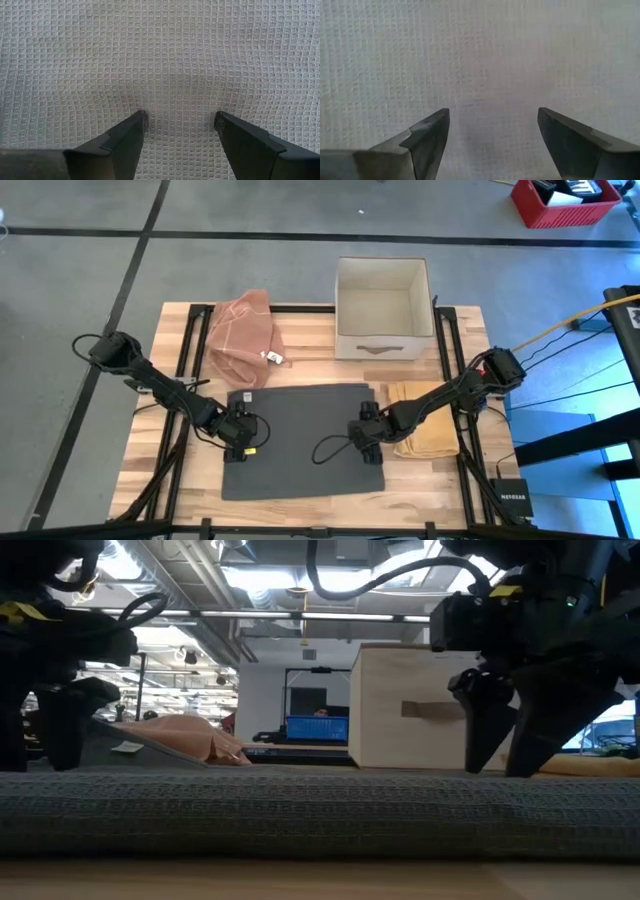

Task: Fold towel
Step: Fold the gray towel

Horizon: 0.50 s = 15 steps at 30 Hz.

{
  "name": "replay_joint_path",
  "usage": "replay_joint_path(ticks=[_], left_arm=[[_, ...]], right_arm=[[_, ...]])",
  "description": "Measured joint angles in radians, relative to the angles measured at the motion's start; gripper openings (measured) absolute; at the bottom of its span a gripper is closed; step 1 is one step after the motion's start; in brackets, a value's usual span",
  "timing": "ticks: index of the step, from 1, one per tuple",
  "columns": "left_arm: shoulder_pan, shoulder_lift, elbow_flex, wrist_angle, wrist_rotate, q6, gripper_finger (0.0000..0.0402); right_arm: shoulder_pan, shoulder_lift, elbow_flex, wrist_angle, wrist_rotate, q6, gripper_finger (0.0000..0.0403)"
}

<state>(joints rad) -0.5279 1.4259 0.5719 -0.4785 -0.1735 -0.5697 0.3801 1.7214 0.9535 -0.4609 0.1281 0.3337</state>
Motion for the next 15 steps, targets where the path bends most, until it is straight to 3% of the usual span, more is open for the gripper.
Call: replay_joint_path(ticks=[9, 15], left_arm=[[-0.002, -0.001, -0.002, -0.003, 0.003, -0.022, 0.0241], [-0.002, -0.001, -0.003, -0.004, 0.006, -0.03, 0.0241]], right_arm=[[-0.002, 0.0, 0.0, -0.051, 0.01, -0.006, 0.0307], [-0.001, 0.008, -0.066, 0.017, -0.012, 0.029, 0.0307]])
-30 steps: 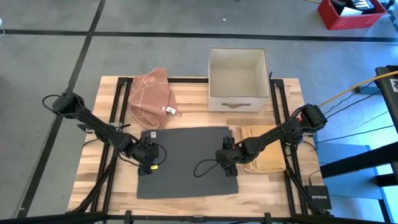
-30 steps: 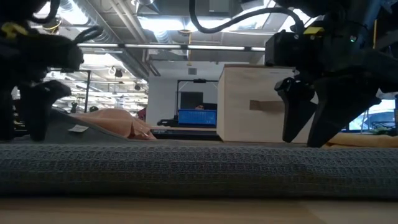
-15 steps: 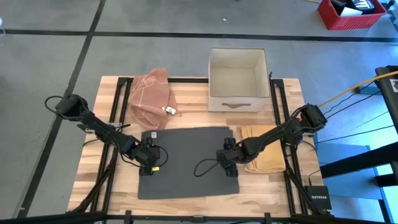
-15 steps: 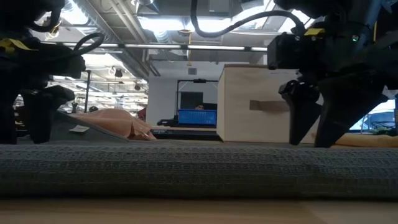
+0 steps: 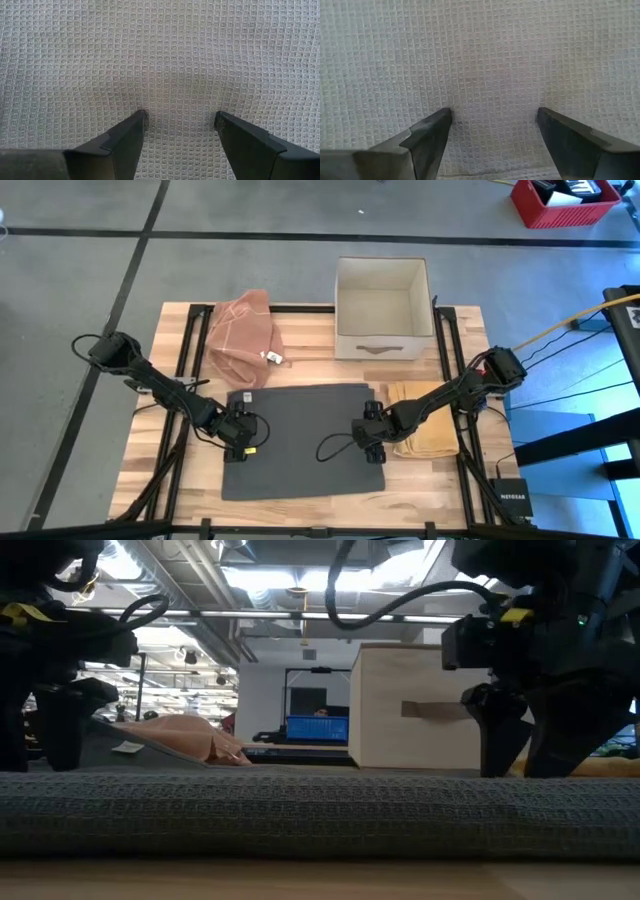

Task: Fold towel
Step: Fold the gray towel

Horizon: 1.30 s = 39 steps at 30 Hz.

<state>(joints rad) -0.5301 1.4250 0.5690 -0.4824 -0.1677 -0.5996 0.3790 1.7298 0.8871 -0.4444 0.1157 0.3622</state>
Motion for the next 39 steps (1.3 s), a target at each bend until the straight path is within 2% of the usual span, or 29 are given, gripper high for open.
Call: replay_joint_path(ticks=[6, 10, 14, 23, 28, 34, 39], left_arm=[[0.0, 0.001, -0.001, 0.0, 0.001, -0.003, 0.0241], [0.0, 0.001, -0.001, -0.002, 0.003, -0.011, 0.0241], [0.0, 0.002, -0.001, -0.003, 0.006, -0.013, 0.0223], [0.0, 0.002, -0.001, -0.005, 0.017, -0.019, 0.0119], [0.0, 0.002, -0.001, -0.005, 0.019, -0.025, 0.008], [0.0, 0.002, -0.001, -0.005, 0.019, -0.024, 0.0063], [-0.001, 0.002, 0.0, -0.005, 0.017, -0.022, 0.007]], right_arm=[[0.0, 0.0, -0.054, 0.101, 0.006, 0.008, 0.0305], [0.0, 0.0, -0.069, 0.109, 0.008, 0.002, 0.0281], [0.0, 0.0, -0.077, 0.108, 0.009, 0.0, 0.0233], [0.001, 0.0, -0.084, 0.105, 0.024, -0.002, 0.009], [0.0, 0.0, -0.084, 0.102, 0.041, -0.003, 0.0039], [0.0, 0.0, -0.084, 0.101, 0.051, -0.003, 0.0017], [0.002, 0.0, -0.085, 0.101, 0.073, 0.003, 0.0032]])
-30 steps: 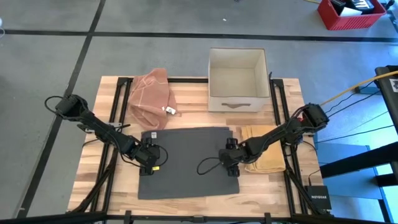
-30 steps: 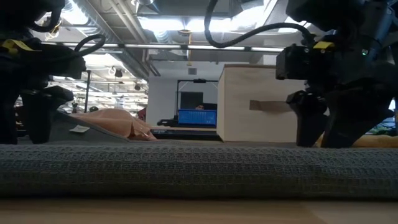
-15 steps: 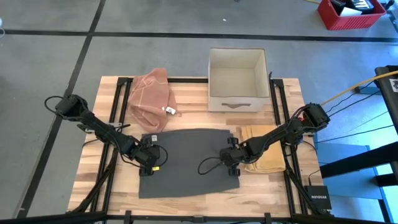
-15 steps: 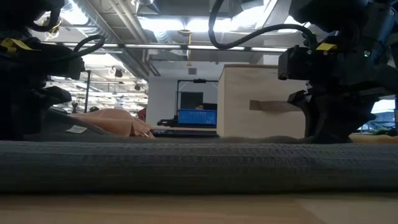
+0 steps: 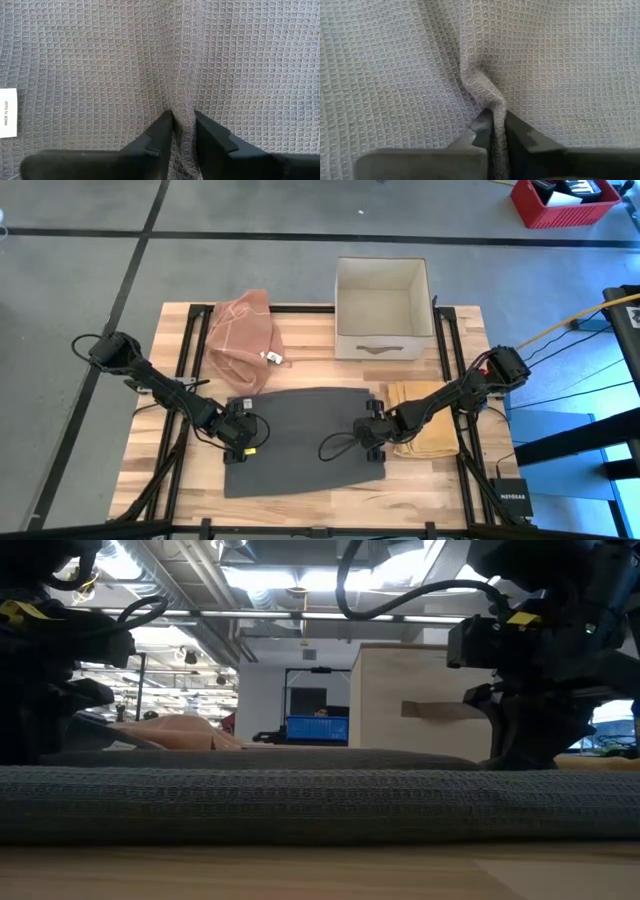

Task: Fold towel
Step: Fold the gray towel

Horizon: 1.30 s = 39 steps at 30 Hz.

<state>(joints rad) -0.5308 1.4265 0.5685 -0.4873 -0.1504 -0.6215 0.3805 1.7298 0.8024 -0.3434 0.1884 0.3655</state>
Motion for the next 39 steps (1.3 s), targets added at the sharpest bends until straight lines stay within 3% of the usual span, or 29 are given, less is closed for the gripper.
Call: replay_joint_path(ticks=[11, 16, 23, 35, 39], left_arm=[[0.002, 0.003, 0.017, -0.008, 0.028, 0.02, 0.0139], [0.002, 0.01, 0.095, -0.074, 0.042, 0.058, 0.0158], [-0.005, 0.006, 0.168, -0.169, 0.033, -0.019, 0.0153], [-0.029, -0.002, 0.018, -0.038, 0.017, -0.088, 0.0151], [-0.028, -0.002, 0.015, -0.042, 0.017, -0.078, 0.015]], right_arm=[[-0.003, -0.061, 0.036, -0.11, -0.006, -0.035, 0.0193], [-0.002, -0.09, 0.085, -0.114, -0.011, -0.09, 0.0233], [-0.013, -0.089, 0.1, -0.106, -0.003, -0.131, 0.0241], [-0.055, 0.008, 0.04, -0.02, -0.043, -0.158, 0.0241], [-0.055, 0.009, 0.035, -0.016, -0.041, -0.152, 0.0218]])
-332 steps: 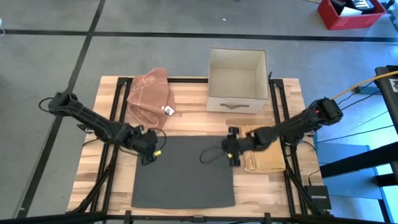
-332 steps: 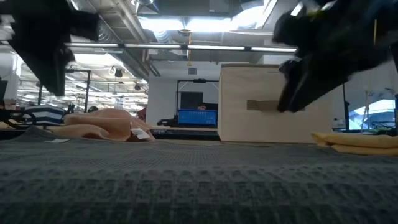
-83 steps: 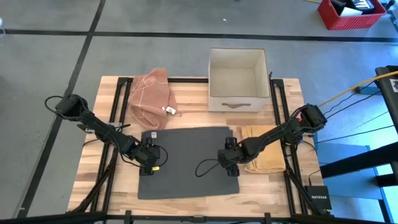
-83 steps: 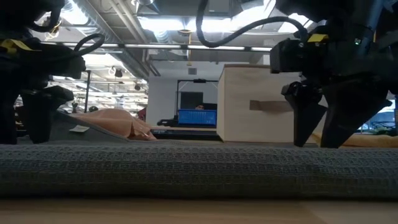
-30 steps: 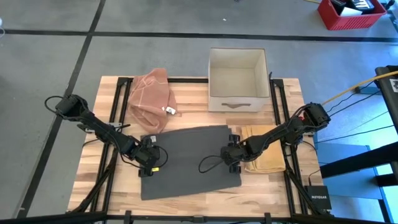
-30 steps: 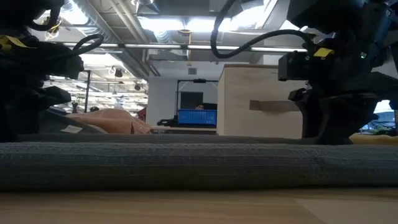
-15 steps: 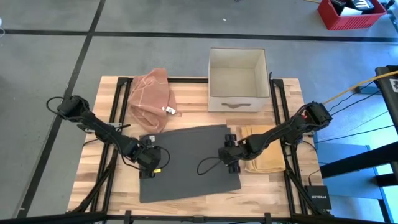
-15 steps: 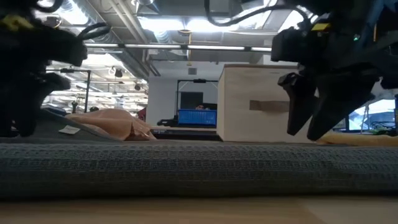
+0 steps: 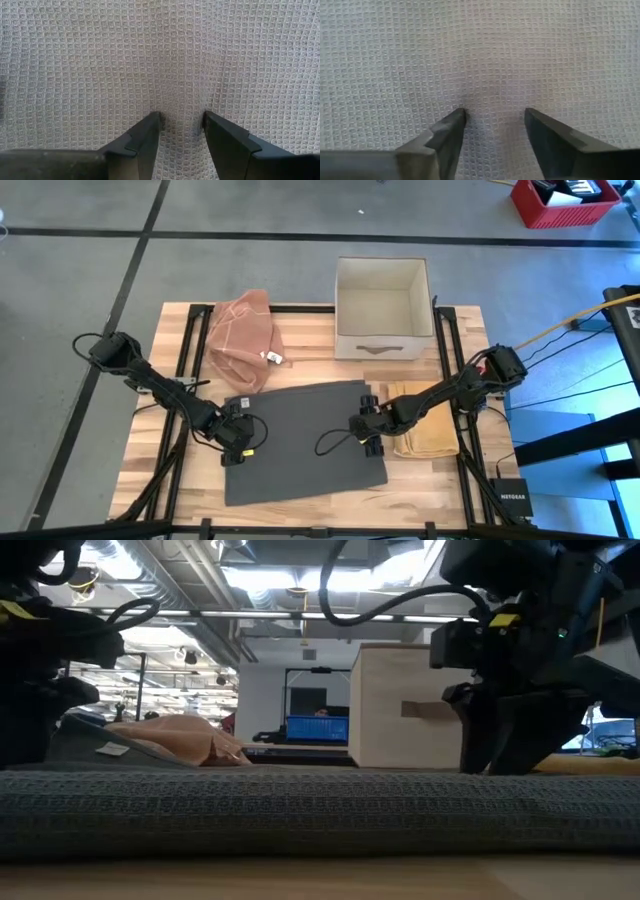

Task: Fold towel
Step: Fold the gray towel

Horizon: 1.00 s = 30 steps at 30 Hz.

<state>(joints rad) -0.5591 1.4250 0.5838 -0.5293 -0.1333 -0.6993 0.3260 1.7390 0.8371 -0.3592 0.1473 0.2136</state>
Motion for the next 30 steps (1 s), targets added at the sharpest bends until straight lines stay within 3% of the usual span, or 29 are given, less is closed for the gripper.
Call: replay_joint_path(ticks=[10, 17, 23, 30], left_arm=[[0.0, 0.001, -0.001, -0.001, -0.004, -0.008, 0.015], [0.0, 0.002, -0.002, -0.002, -0.005, -0.008, 0.015], [0.0, 0.003, -0.002, -0.002, -0.005, -0.008, 0.015], [0.0, 0.003, -0.002, -0.002, -0.006, -0.008, 0.015]], right_arm=[[0.002, 0.002, -0.003, 0.008, -0.007, -0.008, 0.0094], [0.001, 0.003, -0.004, 0.006, 0.008, -0.008, 0.0031], [0.001, 0.003, -0.004, 0.005, 0.01, -0.008, 0.0009], [0.001, 0.003, -0.004, 0.005, 0.008, -0.008, 0.0019]])
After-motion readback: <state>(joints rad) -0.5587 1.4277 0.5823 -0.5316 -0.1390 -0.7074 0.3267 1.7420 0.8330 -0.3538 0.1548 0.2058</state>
